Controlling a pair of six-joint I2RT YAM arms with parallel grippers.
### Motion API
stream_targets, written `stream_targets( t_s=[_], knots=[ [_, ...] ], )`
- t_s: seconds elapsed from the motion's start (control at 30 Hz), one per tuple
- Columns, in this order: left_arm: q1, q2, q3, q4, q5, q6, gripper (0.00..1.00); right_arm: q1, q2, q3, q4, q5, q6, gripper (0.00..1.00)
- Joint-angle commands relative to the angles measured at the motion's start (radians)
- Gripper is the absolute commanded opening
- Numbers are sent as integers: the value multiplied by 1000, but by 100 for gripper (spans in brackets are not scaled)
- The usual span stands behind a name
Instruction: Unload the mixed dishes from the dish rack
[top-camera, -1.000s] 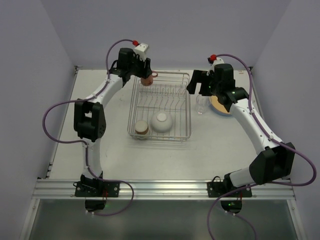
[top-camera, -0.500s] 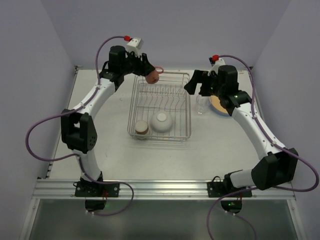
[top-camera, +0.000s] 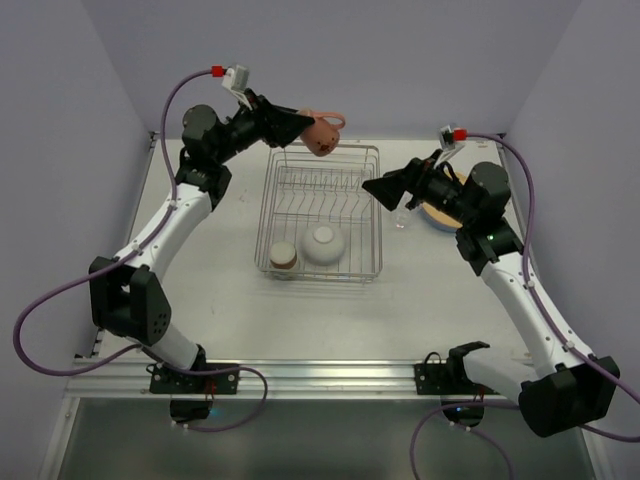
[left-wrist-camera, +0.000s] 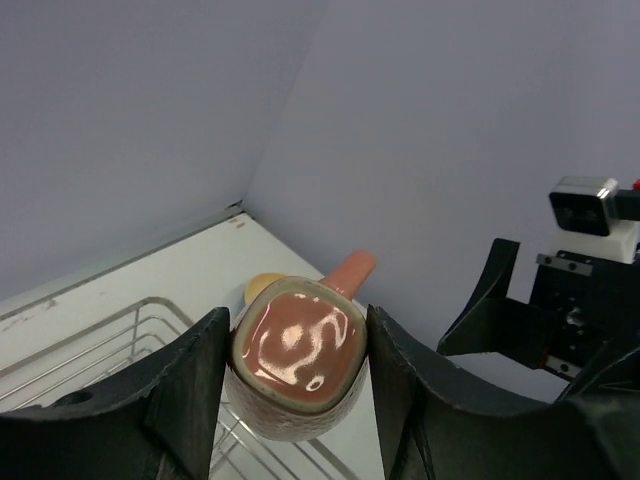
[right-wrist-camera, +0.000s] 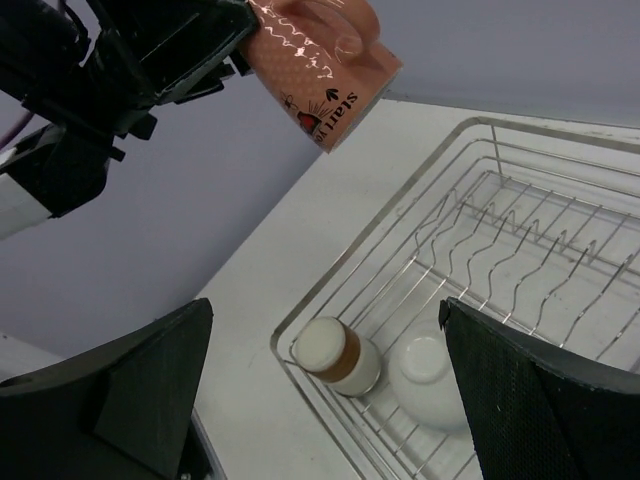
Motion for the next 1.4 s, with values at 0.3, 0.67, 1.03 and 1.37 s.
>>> stream_targets(
  t_s=[0.3,0.67,1.03,1.37],
  knots=[
    [-53,-59,-103,341,-14,-242,28,-1,16,-173,567,-177,311,96],
    [-99,-36,-141,409,-51,-280,27,-1,111,-288,885,-118,467,91],
    [-128,-22,-198,440,-47,-275,27,4,276,-314,1192,-121,628,86],
    [-149,-7,-245,443,-48,-257,26,5,283,-307,1218,-121,633,81]
  ],
)
